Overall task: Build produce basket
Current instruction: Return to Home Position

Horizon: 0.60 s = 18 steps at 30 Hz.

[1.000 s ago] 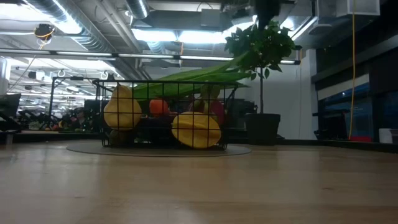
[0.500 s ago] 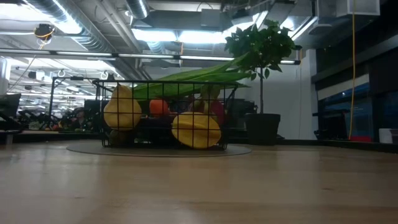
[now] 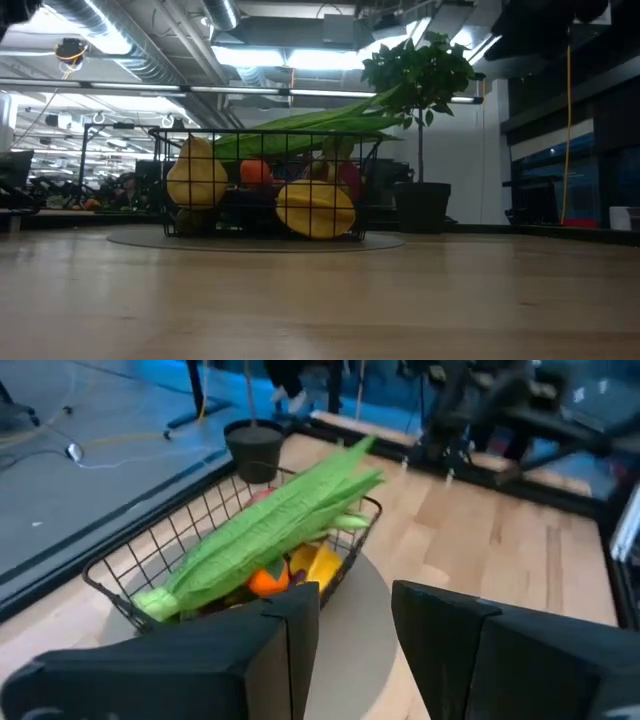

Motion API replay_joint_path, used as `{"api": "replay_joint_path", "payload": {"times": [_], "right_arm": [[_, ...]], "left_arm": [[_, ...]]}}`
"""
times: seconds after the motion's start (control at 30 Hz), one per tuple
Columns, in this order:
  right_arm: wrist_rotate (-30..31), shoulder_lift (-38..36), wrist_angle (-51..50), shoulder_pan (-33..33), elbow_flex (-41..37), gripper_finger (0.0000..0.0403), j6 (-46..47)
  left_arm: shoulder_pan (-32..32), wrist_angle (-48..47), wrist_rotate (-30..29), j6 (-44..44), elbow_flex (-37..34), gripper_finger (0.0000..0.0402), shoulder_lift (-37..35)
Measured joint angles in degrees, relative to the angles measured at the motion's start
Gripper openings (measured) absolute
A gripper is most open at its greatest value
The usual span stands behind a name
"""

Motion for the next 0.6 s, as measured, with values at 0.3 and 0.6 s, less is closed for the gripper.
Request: {"api": "replay_joint_path", "payload": {"times": [0.3, 0.6], "right_arm": [[-9.7, -1.2, 34.3, -4.3, -14.3, 0.0184, -11.8], [-20.2, -1.2, 37.9, -9.6, -14.5, 0.0184, -12.3]], "left_arm": [[3.4, 13.8, -12.3, -6.7, -19.8, 0.0119, -10.9], [10.4, 23.0, -12.9, -20.7, -27.0, 0.0119, -13.1]]}}
